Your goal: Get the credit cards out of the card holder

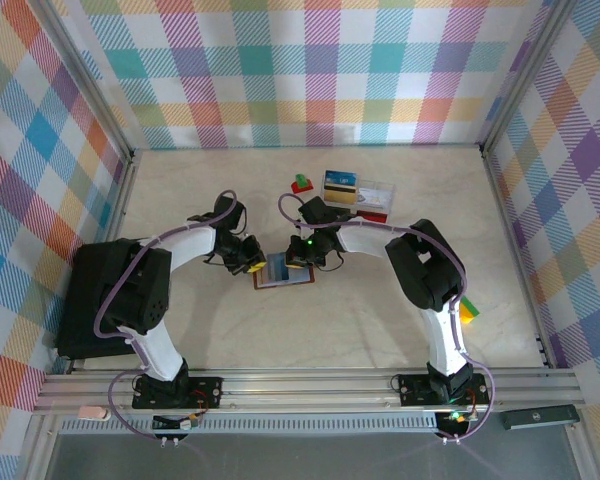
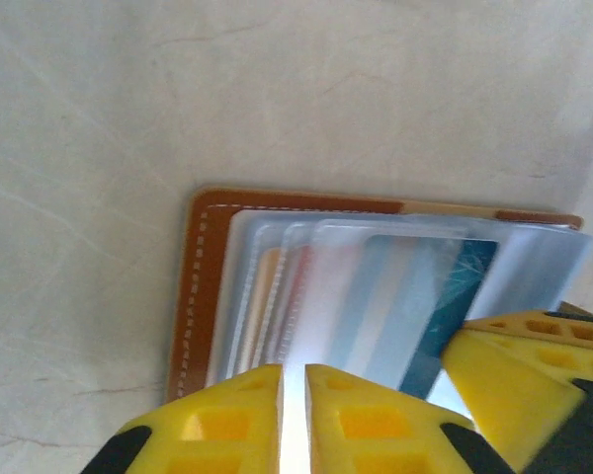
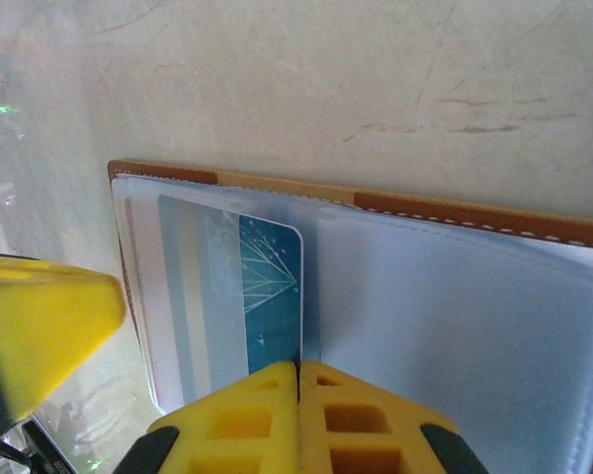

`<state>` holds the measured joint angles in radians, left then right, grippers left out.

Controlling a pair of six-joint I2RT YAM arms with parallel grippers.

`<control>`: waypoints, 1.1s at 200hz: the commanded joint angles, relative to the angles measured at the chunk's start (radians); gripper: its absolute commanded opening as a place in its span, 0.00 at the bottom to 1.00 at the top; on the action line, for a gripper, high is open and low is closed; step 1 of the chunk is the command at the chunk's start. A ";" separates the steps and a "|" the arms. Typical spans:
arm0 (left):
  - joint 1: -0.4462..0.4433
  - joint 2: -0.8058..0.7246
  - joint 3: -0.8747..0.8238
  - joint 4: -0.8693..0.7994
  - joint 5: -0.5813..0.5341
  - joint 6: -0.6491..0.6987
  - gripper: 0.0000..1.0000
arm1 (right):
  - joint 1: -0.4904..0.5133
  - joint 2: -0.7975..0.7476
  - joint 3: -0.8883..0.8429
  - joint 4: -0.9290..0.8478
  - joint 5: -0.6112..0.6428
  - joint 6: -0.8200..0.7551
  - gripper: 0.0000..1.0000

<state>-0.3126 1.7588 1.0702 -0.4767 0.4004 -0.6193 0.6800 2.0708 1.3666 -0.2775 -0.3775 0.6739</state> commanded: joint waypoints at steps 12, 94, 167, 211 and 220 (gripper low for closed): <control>-0.011 -0.044 0.053 -0.040 0.050 0.023 0.17 | -0.005 0.001 -0.011 -0.009 -0.023 0.017 0.04; -0.020 0.065 0.017 0.001 0.036 0.006 0.12 | -0.011 0.012 -0.012 0.006 -0.061 0.015 0.06; -0.021 0.074 -0.032 0.008 -0.039 0.013 0.11 | -0.011 0.038 0.007 -0.008 -0.106 0.012 0.13; -0.019 0.076 -0.046 0.013 -0.041 0.013 0.11 | -0.011 0.058 0.023 -0.014 -0.138 0.012 0.18; -0.020 0.076 -0.049 0.013 -0.041 0.013 0.11 | -0.011 0.059 0.025 -0.012 -0.145 0.012 0.18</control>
<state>-0.3264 1.8145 1.0660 -0.4255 0.4259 -0.6121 0.6712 2.1029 1.3708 -0.2771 -0.4778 0.6849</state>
